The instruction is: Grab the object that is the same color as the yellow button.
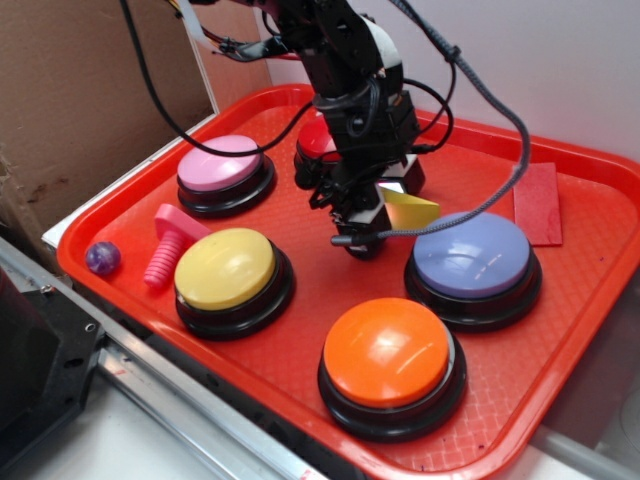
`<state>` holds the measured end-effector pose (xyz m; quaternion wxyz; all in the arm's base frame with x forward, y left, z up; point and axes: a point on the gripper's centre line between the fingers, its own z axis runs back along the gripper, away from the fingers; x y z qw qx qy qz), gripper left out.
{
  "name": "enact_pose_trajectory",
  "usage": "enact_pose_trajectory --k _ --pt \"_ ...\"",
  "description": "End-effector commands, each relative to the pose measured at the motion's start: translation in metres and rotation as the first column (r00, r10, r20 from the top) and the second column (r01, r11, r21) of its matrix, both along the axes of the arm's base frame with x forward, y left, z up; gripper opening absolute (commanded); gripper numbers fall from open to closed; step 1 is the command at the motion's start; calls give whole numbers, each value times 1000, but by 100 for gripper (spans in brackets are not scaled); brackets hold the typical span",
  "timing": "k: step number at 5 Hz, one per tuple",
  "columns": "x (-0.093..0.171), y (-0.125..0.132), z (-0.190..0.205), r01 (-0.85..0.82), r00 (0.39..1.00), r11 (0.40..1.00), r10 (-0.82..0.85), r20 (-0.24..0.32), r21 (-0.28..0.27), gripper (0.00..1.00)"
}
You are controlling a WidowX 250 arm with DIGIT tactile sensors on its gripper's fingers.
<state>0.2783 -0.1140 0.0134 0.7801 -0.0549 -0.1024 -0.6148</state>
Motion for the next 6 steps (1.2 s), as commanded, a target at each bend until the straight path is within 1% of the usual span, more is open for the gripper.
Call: enact_pose_trajectory --k 1,2,3,4,5,6 --pt "-7 5 79 -403 915 913 404 6 67 0" --pt "-10 6 115 -608 787 781 617 -23 139 0" --pt "-11 7 145 -774 608 605 792 -43 187 0" --pt "-16 9 165 -829 533 530 845 -36 180 0" --pt "-22 9 178 -890 419 416 908 -25 186 0" --pt "-22 9 174 -916 352 350 936 -26 196 0"
